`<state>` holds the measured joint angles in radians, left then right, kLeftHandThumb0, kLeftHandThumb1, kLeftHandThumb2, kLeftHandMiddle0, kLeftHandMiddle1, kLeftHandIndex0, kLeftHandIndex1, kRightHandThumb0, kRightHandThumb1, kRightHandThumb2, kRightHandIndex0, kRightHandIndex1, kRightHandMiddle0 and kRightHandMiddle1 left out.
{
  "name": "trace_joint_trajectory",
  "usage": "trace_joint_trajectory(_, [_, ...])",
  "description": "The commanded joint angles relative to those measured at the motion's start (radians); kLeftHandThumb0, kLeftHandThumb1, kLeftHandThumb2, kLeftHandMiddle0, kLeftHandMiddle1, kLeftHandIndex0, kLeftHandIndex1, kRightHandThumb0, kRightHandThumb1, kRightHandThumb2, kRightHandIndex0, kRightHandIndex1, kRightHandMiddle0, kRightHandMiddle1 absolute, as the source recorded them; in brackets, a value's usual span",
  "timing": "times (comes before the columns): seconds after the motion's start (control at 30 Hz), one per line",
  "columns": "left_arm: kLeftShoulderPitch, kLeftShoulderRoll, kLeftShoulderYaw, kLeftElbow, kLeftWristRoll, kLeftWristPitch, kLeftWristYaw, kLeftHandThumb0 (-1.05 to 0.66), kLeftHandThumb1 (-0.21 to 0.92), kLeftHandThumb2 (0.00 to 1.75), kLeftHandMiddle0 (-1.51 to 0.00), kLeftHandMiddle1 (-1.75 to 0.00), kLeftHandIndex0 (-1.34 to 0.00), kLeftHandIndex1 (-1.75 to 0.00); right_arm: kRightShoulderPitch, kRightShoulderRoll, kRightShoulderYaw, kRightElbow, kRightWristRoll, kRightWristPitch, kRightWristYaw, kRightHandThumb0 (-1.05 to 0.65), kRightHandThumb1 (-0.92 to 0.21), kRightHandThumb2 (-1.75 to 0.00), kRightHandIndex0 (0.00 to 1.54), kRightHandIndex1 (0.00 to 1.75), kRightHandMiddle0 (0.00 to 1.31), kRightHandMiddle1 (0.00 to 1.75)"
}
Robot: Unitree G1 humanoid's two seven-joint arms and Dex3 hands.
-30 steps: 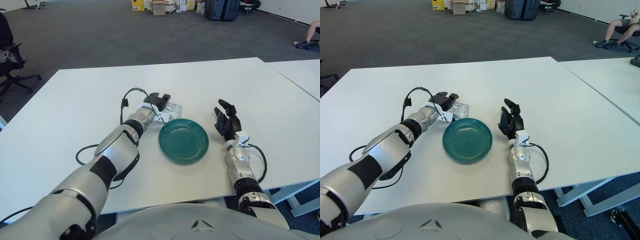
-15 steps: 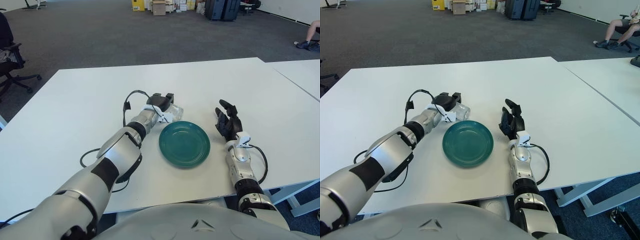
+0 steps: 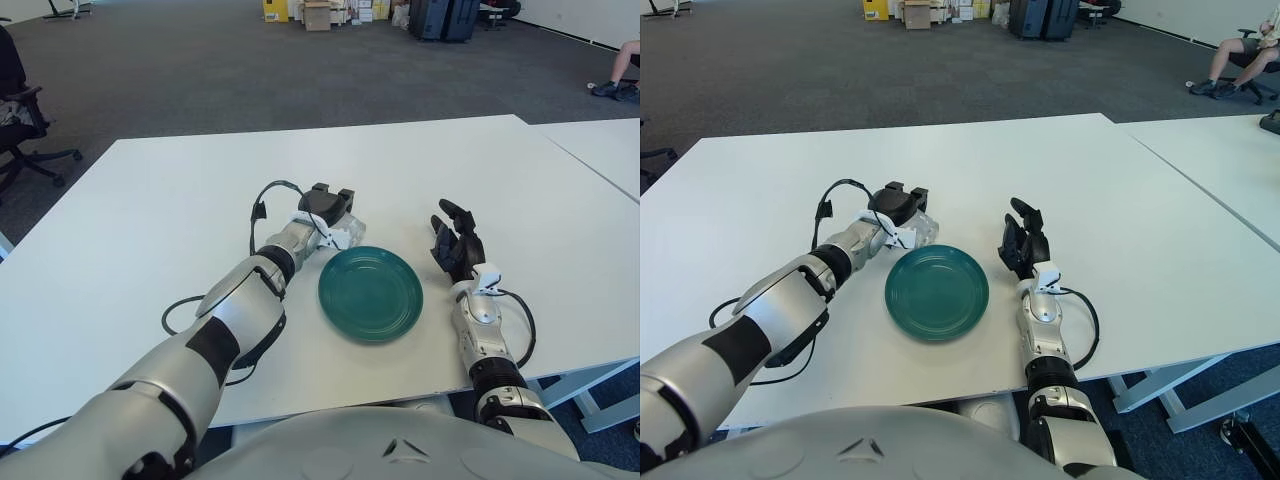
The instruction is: Put the bottle into the plate.
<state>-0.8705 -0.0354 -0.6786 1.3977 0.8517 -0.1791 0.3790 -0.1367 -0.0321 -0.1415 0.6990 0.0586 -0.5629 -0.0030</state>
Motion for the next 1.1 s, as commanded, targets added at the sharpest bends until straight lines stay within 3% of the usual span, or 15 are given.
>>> trace_joint_trajectory(0.0, [0.014, 0.02, -0.017, 0.013, 0.024, 0.013, 0.001, 0.49, 0.25, 1.39, -0.66, -1.75, -0.87, -1.75, 0.07, 0.006, -0.01, 0.062, 0.005, 0.029, -0.005, -0.65, -0.92, -0.81, 0.35, 0.01, 0.0, 0.69])
trace_joint_trajectory(0.73, [0.018, 0.043, -0.038, 0.014, 0.033, 0.012, 0.024, 0.5, 0.22, 1.43, -0.68, -1.75, -0.87, -1.75, 0.063, 0.006, -0.008, 0.071, 0.0, 0.022, -0.008, -0.66, -0.92, -0.8, 0.36, 0.01, 0.0, 0.71])
trace_joint_trajectory(1.07, [-0.003, 0.089, 0.013, 0.009, -0.011, 0.004, 0.011, 0.5, 0.23, 1.41, -0.67, -1.75, -0.85, -1.75, 0.051, 0.005, -0.003, 0.081, -0.003, 0.021, -0.003, -0.66, -0.92, -0.8, 0.35, 0.01, 0.0, 0.71])
